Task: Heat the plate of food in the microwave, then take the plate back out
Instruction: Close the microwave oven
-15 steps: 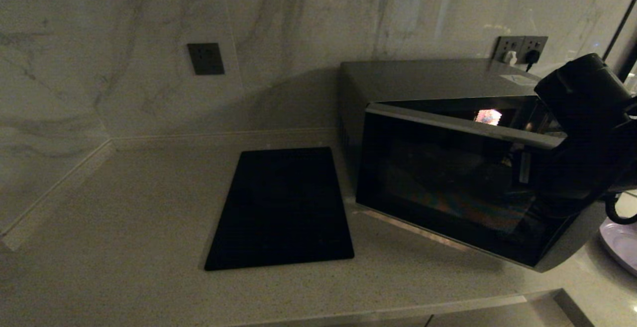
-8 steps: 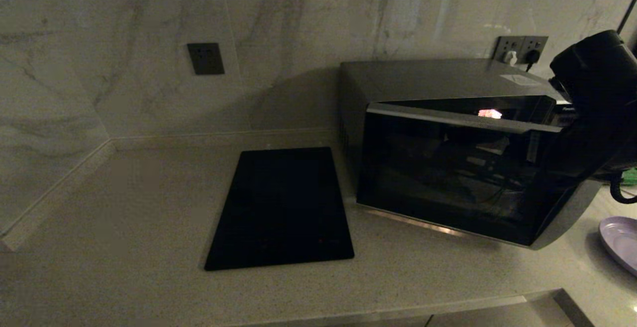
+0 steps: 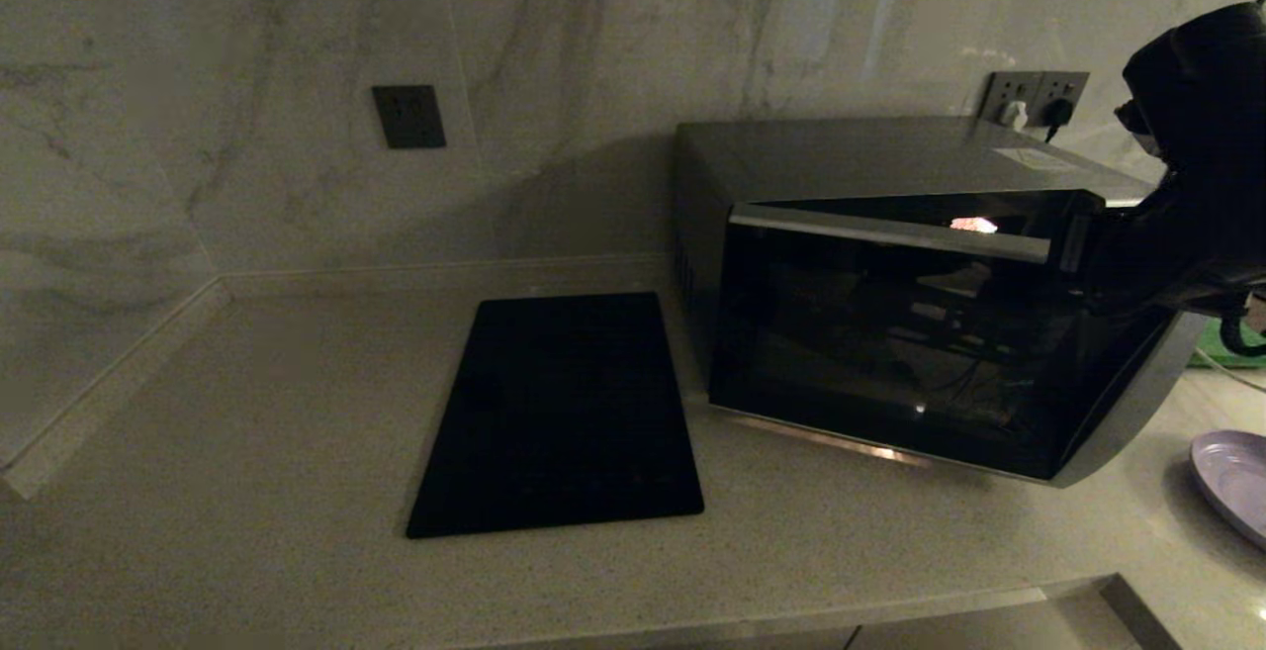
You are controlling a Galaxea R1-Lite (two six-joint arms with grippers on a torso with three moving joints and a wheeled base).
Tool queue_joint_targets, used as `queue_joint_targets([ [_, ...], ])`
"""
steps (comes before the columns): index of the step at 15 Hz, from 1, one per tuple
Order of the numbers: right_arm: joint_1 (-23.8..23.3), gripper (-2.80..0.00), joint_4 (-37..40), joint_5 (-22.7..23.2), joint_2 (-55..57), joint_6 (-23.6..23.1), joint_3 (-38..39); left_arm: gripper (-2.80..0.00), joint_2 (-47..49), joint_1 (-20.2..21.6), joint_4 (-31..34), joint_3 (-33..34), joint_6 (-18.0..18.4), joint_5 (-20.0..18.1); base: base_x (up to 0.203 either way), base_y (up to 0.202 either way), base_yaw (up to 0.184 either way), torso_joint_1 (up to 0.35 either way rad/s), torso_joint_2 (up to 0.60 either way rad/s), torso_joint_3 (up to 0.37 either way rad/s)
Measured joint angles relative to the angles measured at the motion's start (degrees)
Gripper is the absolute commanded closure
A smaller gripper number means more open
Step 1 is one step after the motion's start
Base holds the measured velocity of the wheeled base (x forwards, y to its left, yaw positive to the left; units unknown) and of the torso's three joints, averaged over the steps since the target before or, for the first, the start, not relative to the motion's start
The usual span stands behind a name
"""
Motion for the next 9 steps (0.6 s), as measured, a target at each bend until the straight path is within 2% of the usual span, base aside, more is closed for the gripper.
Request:
queue_joint_targets([
  [6, -2.8, 0.00, -0.5, 3.2, 3.8, 0.0, -4.1, 0.00, 0.0, 0.0, 0.0, 0.0, 0.0, 0.0, 0.000, 0.000, 0.000, 0.000, 0.00, 0.000],
  [9, -4.7, 0.00, -4.0, 3.8, 5.7, -0.3, -4.8, 0.00, 0.0, 0.0, 0.0, 0.0, 0.0, 0.0, 0.000, 0.000, 0.000, 0.000, 0.00, 0.000],
])
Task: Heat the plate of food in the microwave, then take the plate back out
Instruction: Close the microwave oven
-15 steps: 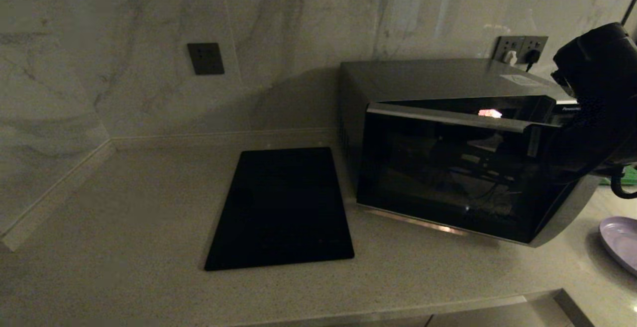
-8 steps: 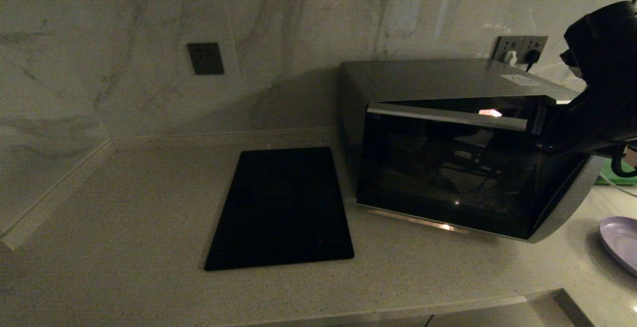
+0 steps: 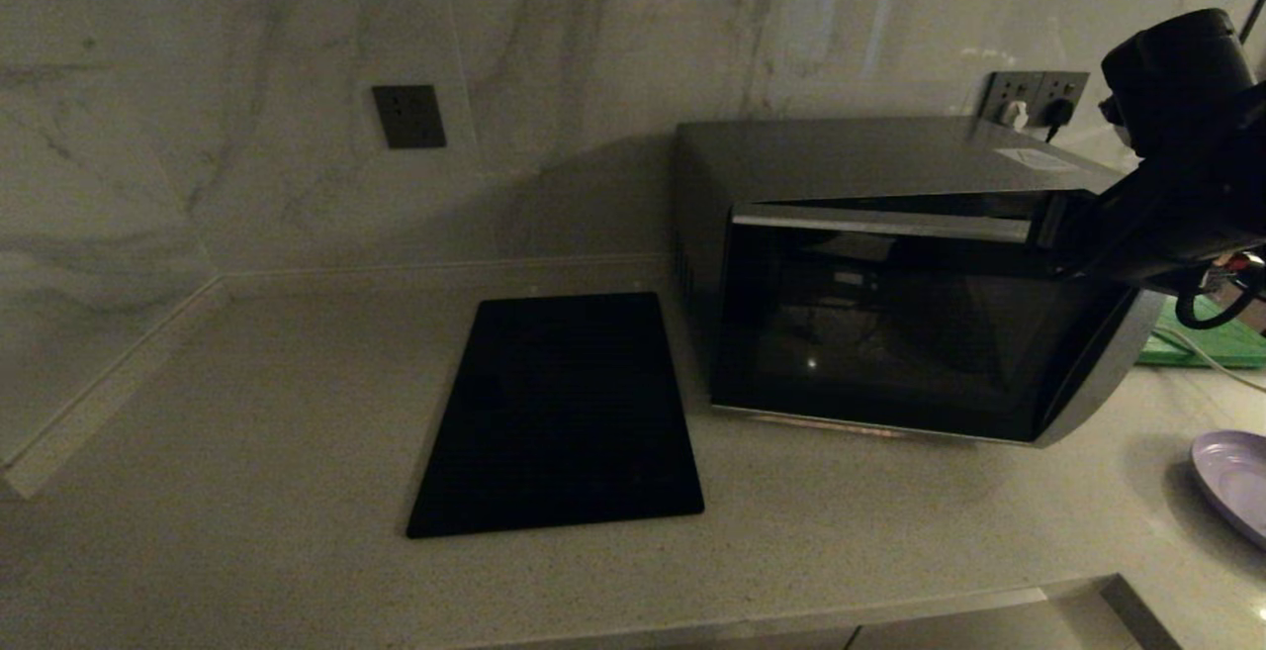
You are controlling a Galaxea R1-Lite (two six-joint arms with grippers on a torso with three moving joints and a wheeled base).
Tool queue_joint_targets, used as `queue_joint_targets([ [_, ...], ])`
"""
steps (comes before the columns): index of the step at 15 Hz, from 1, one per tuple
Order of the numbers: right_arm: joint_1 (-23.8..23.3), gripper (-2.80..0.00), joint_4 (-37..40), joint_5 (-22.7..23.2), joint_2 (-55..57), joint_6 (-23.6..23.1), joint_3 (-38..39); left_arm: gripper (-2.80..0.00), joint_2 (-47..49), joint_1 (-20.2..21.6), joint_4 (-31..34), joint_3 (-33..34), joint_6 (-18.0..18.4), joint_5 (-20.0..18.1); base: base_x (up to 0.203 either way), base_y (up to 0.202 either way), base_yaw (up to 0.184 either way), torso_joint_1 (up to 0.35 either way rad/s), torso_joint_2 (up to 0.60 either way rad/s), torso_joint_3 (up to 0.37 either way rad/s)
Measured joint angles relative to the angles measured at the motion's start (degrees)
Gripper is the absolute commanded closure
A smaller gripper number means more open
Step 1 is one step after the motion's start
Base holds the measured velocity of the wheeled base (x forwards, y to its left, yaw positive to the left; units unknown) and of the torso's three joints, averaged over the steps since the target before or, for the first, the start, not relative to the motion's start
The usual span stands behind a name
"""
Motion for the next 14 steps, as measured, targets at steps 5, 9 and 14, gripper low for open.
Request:
queue_joint_targets([
  [5, -3.1, 0.00, -4.3, 3.8, 3.6, -0.2, -2.4, 0.00, 0.0, 0.0, 0.0, 0.0, 0.0, 0.0, 0.000, 0.000, 0.000, 0.000, 0.00, 0.000],
  [9, -4.8, 0.00, -4.7, 7.7, 5.8, 0.0, -5.1, 0.00, 0.0, 0.0, 0.0, 0.0, 0.0, 0.0, 0.000, 0.000, 0.000, 0.000, 0.00, 0.000],
  [14, -6.9, 0.00, -10.5, 12.0, 7.2, 0.1, -5.6, 0.00, 0.0, 0.0, 0.0, 0.0, 0.0, 0.0, 0.000, 0.000, 0.000, 0.000, 0.00, 0.000],
])
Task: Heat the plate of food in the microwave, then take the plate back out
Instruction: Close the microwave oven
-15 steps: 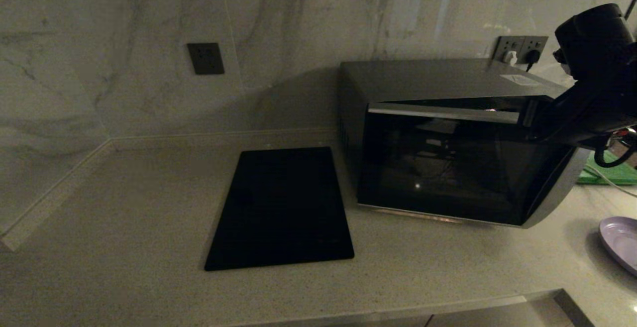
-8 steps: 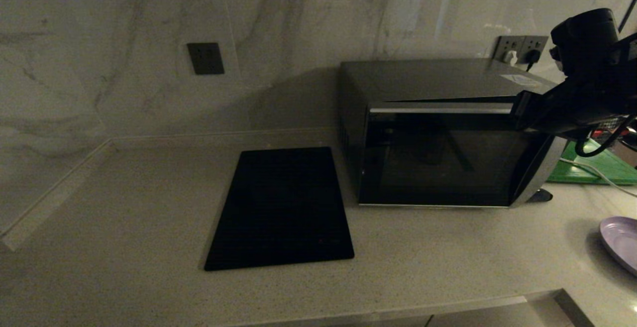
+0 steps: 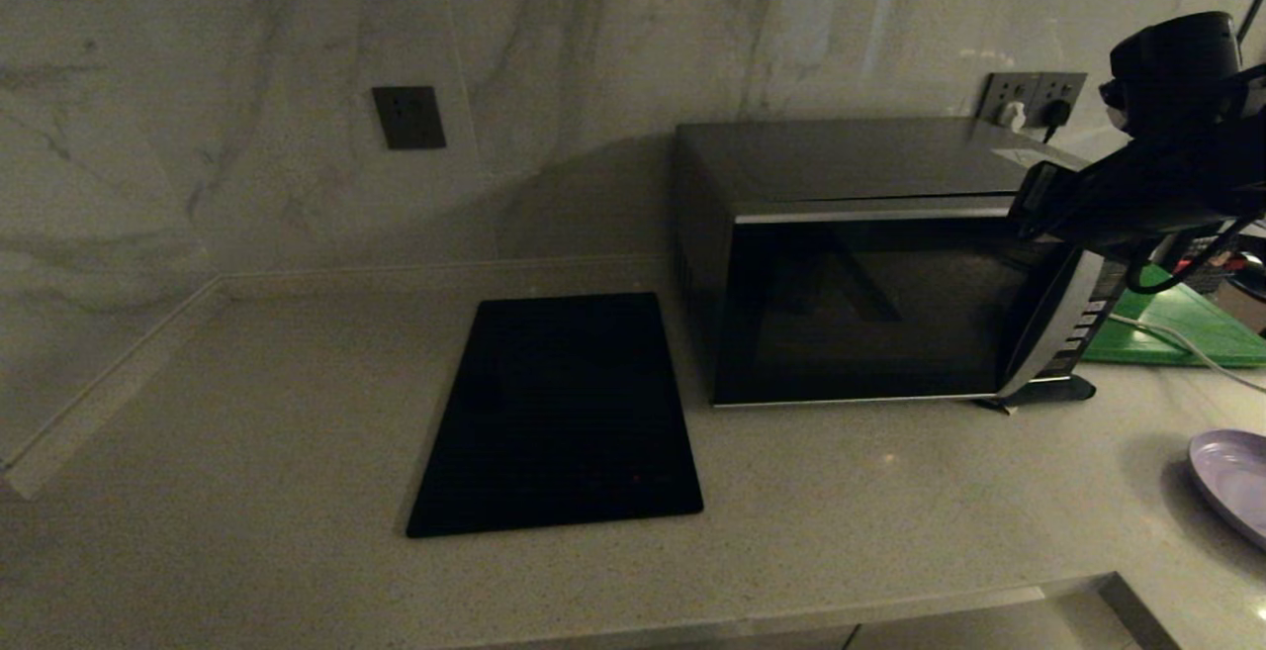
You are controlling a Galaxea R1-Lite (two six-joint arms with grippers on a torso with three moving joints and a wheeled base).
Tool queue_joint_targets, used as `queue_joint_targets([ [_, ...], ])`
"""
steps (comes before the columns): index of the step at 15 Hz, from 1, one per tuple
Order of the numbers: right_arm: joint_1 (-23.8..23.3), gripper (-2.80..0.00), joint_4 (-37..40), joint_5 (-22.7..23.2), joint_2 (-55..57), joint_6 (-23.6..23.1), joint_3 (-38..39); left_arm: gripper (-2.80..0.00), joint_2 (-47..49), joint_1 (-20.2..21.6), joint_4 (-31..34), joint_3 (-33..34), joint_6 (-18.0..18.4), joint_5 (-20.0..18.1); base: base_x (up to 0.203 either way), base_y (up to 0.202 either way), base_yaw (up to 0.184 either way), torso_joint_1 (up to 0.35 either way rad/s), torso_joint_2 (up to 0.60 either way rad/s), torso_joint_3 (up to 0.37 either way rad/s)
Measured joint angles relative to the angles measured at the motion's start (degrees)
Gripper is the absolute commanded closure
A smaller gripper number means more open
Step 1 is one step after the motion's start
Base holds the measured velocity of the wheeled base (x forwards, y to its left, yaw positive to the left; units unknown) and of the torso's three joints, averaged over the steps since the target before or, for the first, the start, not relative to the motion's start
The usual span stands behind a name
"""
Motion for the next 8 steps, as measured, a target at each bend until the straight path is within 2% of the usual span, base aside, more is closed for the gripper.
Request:
queue_joint_targets([
  [8, -1.8, 0.00, -1.1, 4.4, 0.2, 0.3, 0.3, 0.00, 0.0, 0.0, 0.0, 0.0, 0.0, 0.0, 0.000, 0.000, 0.000, 0.000, 0.00, 0.000],
])
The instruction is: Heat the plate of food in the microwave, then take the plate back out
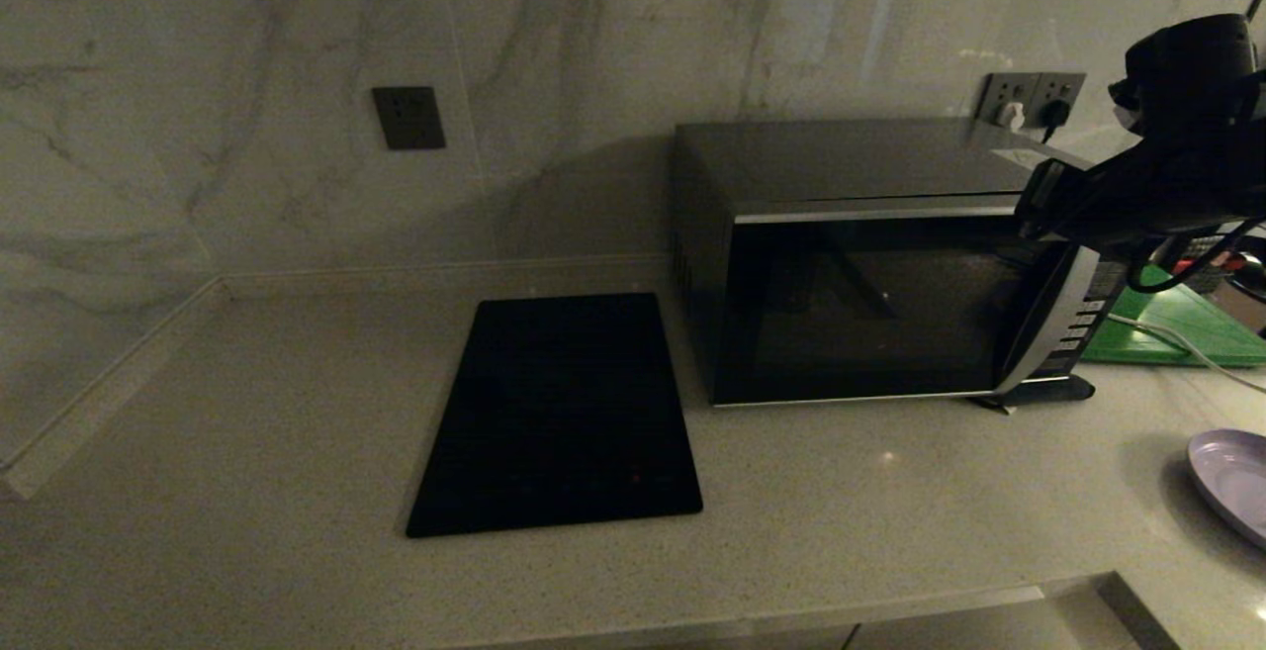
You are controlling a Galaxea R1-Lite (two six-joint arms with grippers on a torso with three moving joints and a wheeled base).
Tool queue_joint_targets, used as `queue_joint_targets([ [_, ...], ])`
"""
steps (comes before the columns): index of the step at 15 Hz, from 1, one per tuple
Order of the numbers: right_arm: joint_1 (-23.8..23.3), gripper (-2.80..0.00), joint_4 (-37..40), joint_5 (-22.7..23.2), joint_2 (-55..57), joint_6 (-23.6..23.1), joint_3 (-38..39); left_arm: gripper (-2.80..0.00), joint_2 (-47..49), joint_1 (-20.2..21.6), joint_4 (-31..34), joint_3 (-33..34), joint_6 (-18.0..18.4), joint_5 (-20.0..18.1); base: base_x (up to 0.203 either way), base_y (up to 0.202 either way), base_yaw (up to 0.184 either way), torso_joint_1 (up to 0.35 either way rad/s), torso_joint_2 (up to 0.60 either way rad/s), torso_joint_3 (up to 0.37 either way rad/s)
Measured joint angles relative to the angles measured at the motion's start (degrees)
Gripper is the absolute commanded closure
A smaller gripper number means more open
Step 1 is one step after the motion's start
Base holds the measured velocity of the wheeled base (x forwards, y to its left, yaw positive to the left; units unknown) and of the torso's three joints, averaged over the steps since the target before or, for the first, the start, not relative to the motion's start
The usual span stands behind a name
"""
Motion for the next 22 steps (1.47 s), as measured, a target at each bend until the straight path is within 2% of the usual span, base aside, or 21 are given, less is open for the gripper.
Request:
queue_joint_targets([
  [4, -0.8, 0.00, -0.1, 2.2, 0.0, 4.3, 0.3, 0.00, 0.0, 0.0, 0.0, 0.0, 0.0, 0.0, 0.000, 0.000, 0.000, 0.000, 0.00, 0.000],
  [9, -1.7, 0.00, -0.3, 5.0, -0.1, 4.5, -0.2, 0.00, 0.0, 0.0, 0.0, 0.0, 0.0, 0.0, 0.000, 0.000, 0.000, 0.000, 0.00, 0.000],
  [16, -2.0, 0.00, -6.3, 5.9, -0.1, 4.7, 2.5, 0.00, 0.0, 0.0, 0.0, 0.0, 0.0, 0.0, 0.000, 0.000, 0.000, 0.000, 0.00, 0.000],
  [22, -1.9, 0.00, -4.4, 5.9, -6.5, 6.8, 5.6, 0.00, 0.0, 0.0, 0.0, 0.0, 0.0, 0.0, 0.000, 0.000, 0.000, 0.000, 0.00, 0.000],
])
